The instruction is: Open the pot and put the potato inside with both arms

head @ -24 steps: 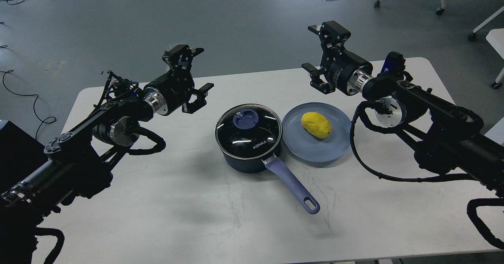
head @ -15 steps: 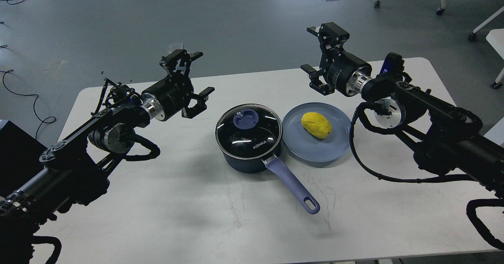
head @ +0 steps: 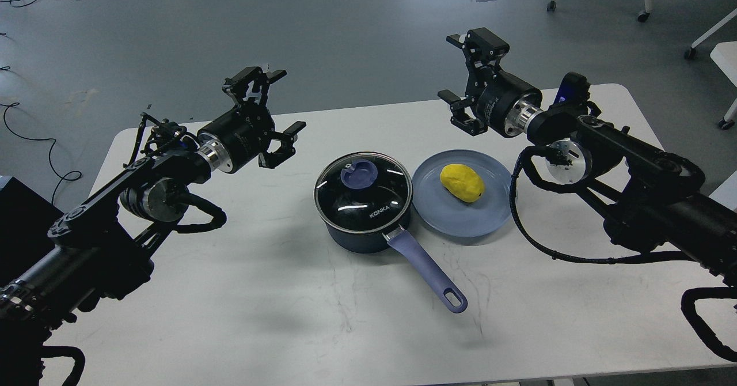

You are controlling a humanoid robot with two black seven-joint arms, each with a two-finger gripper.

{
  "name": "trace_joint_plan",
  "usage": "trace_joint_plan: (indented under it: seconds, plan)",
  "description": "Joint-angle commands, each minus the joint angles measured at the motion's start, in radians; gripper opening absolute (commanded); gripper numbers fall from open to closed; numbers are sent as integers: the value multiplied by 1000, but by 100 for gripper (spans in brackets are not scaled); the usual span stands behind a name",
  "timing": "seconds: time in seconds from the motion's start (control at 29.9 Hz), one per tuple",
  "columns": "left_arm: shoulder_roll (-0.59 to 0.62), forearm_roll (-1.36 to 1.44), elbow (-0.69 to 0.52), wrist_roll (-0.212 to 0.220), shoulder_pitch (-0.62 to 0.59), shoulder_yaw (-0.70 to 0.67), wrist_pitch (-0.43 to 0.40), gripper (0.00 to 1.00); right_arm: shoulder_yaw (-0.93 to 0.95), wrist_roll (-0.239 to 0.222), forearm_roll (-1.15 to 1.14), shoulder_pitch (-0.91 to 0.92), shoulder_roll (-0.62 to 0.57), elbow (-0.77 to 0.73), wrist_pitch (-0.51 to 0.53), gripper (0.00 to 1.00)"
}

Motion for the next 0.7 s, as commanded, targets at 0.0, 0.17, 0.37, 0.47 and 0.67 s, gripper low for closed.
trace_joint_plan:
  seconds: [0.0, 0.17, 0.37, 0.47, 0.67]
  plan:
    - [0, 0, 0, 0, 0, -3, -1, 98, -2, 0, 0, 6, -1, 2, 1, 100]
    - [-2, 0, 2, 0, 0, -3, -1, 98, -2, 0, 0, 6, 0, 5, 1, 100]
    - [-2, 0, 2, 0, 0, -5, -3, 98, -2, 0, 0, 13, -1, 8, 1, 100]
    - [-2, 0, 2, 0, 0, -5, -3, 98, -2, 0, 0, 15, -1, 8, 1, 100]
    - [0, 0, 2, 0, 0, -6, -3, 98, -3, 0, 0, 14, -7, 15, -1, 100]
